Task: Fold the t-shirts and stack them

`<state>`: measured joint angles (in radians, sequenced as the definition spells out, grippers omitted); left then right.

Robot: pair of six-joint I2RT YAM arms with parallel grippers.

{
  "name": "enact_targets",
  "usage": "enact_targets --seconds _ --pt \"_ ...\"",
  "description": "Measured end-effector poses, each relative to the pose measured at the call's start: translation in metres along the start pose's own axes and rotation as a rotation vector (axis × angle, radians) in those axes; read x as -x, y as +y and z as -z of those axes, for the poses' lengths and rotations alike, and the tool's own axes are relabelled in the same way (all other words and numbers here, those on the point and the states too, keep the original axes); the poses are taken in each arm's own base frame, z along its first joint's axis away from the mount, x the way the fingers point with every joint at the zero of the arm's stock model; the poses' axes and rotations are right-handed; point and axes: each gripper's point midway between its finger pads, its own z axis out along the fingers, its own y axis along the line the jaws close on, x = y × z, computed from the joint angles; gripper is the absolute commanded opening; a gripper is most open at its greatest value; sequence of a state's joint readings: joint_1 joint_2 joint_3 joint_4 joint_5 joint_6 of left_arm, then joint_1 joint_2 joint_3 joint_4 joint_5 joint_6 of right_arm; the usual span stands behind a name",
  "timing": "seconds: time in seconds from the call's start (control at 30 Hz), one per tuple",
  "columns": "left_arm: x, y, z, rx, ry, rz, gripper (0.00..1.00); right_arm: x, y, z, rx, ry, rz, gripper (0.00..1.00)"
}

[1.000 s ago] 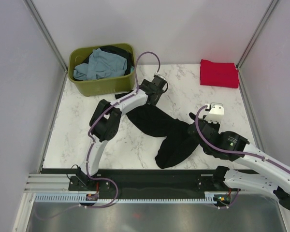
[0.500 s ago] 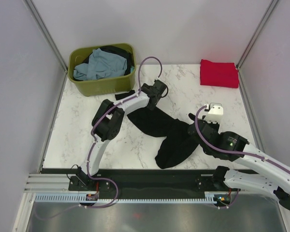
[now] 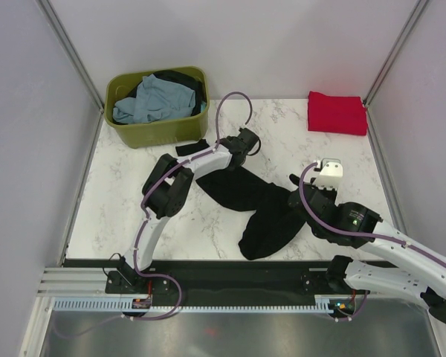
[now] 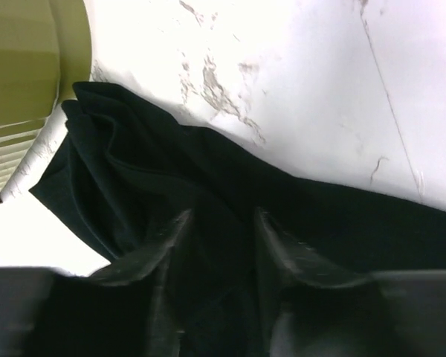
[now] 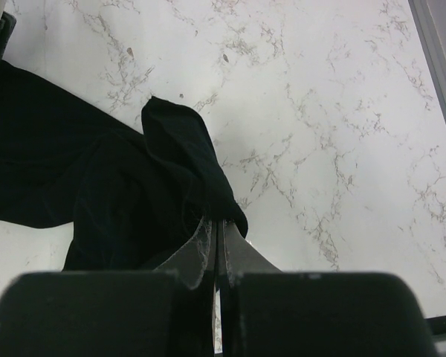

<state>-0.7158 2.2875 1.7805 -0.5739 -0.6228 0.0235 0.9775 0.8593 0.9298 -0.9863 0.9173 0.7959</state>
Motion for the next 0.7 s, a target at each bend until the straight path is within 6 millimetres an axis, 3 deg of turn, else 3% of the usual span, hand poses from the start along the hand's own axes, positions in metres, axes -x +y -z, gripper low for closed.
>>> enact_targets --seconds 0.17,0.2,0.5,0.6,0.7 --pt "-0.005 0.000 0.000 0.006 0.016 -0.009 0.06 0.000 0.000 0.000 0.000 0.000 0.000 0.00" --pt "-0.006 0.000 0.001 0.007 0.018 -0.010 0.03 0.000 0.000 0.000 0.000 0.000 0.000 0.00" --pt "-0.002 0.011 0.010 0.031 0.010 0.000 0.02 -0.001 0.000 -0.001 -0.004 0.003 0.006 0.00" --pt "0.007 0.025 0.029 0.033 -0.011 0.038 0.02 -0.002 0.001 -0.002 -0.006 0.005 0.010 0.00" --pt "0.017 0.054 0.069 0.035 -0.059 0.123 0.02 -0.001 0.000 -0.001 -0.006 0.004 0.017 0.00"
